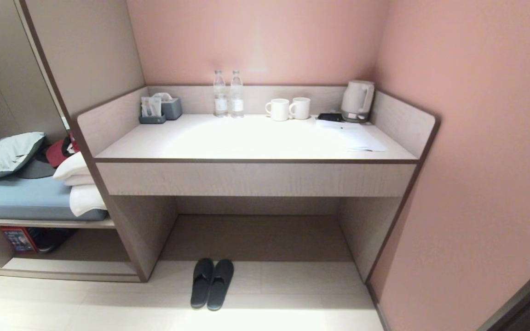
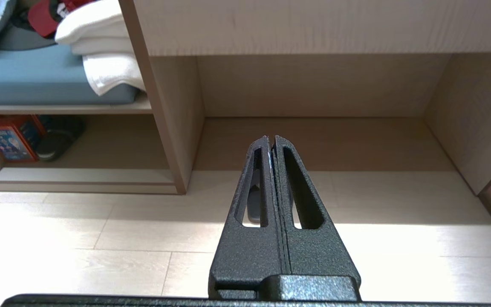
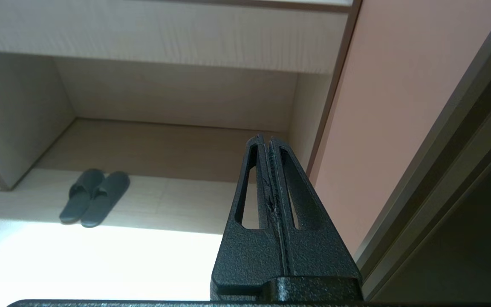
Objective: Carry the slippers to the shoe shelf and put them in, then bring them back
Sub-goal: Pick up the slippers on the floor
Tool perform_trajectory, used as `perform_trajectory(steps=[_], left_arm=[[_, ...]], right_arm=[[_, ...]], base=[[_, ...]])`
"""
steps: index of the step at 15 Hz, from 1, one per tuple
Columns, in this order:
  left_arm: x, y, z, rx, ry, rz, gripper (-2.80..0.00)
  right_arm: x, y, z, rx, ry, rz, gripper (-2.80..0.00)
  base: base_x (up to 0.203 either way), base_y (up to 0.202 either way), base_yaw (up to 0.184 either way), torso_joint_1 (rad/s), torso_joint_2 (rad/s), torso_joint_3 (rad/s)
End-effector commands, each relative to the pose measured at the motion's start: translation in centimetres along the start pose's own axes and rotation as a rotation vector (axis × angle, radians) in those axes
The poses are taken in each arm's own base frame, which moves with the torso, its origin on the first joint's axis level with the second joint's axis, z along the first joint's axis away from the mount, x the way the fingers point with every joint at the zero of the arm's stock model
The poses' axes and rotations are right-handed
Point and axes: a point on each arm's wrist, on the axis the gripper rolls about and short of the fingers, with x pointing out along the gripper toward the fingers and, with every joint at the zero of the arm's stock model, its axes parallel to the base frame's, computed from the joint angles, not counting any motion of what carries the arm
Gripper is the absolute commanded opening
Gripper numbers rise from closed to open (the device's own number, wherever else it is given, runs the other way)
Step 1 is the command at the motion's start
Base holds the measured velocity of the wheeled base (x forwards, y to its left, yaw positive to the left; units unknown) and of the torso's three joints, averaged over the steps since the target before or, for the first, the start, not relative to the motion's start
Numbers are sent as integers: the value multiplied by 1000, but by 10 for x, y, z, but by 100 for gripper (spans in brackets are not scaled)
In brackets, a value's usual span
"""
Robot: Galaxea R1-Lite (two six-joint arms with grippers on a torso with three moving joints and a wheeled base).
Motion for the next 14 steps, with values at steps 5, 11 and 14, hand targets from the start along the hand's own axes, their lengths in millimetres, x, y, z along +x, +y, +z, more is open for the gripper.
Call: perform_trajectory(steps=[5,11,14], left_arm=[[0,0,0,0,-1,0,-280],[0,0,0,0,-1,0,-280],[0,0,0,0,-1,-1,-280]], right_arm=[[0,0,0,0,1,1,-280],[0,0,0,0,3,1,-280],[0,0,0,0,0,1,-280]], base=[[0,0,0,-191,488,300],[0,0,0,-151,466,311],[0,0,0,-118,452,333]])
